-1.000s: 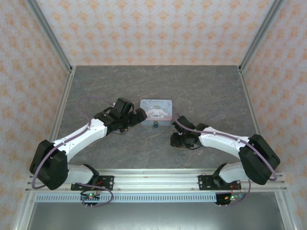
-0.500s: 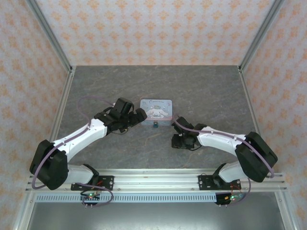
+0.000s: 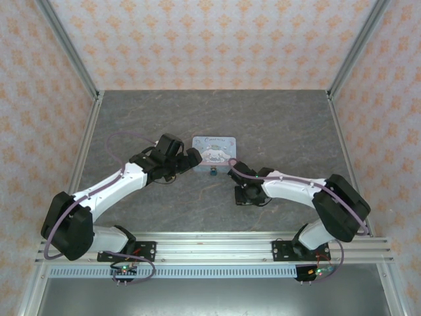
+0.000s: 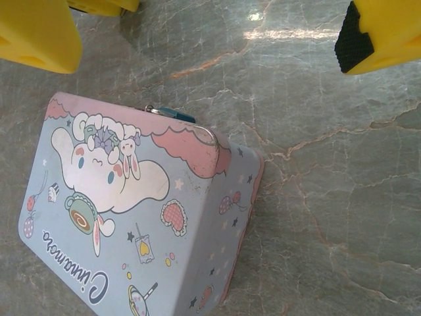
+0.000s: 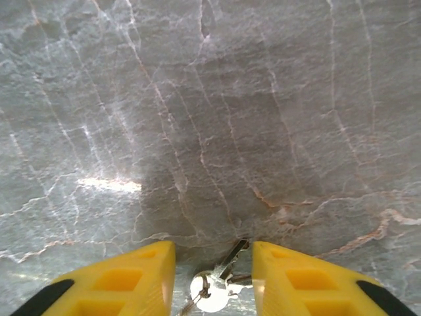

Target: Unlock a padlock with a key

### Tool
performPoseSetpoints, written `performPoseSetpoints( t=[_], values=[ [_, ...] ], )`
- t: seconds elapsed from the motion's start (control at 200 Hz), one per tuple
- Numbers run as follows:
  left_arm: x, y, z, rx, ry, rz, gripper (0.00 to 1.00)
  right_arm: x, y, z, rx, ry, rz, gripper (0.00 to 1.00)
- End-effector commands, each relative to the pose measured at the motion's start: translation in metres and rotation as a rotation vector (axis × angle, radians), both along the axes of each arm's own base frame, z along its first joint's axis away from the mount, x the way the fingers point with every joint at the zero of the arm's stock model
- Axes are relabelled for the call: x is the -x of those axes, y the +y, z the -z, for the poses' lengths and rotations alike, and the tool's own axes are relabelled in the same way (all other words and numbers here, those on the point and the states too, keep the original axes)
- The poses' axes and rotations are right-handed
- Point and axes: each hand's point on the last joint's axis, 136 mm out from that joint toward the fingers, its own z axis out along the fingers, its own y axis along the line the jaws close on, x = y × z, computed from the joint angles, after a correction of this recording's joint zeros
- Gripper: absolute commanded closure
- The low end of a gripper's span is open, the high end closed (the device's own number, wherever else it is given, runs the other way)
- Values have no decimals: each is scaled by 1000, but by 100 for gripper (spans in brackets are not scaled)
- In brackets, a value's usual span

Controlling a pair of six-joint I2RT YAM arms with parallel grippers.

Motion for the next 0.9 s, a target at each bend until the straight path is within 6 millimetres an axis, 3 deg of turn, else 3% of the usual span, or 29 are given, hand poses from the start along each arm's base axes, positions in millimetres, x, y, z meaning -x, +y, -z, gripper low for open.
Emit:
performPoseSetpoints(
  t=[0.0, 0.19, 0.44, 0.5, 0.556, 0.611, 0.891],
  values=[
    [-6, -5, -7, 12, -21, 4, 0, 7, 7, 13, 33, 34, -45, 70],
    [-5, -5, -7, 13, -19, 7, 0, -8, 19, 7, 18, -1, -43, 87],
    [-4, -4, -5, 7, -18, 3, 0, -30, 41, -6, -17, -54, -44, 93],
    [-4, -4, -5, 5, -17, 2, 0, -33, 45, -9, -30, -64, -47, 88],
    [-4, -3, -5, 5, -17, 1, 0, -34, 46, -13, -42, -70, -45, 70],
    [-3, -3, -6, 6, -18, 3, 0, -33, 45, -16, -51, -75, -44, 63],
    [-3, -4, -8, 19, -25, -1, 0, -12, 24, -13, -26, -43, -41, 60]
  ],
)
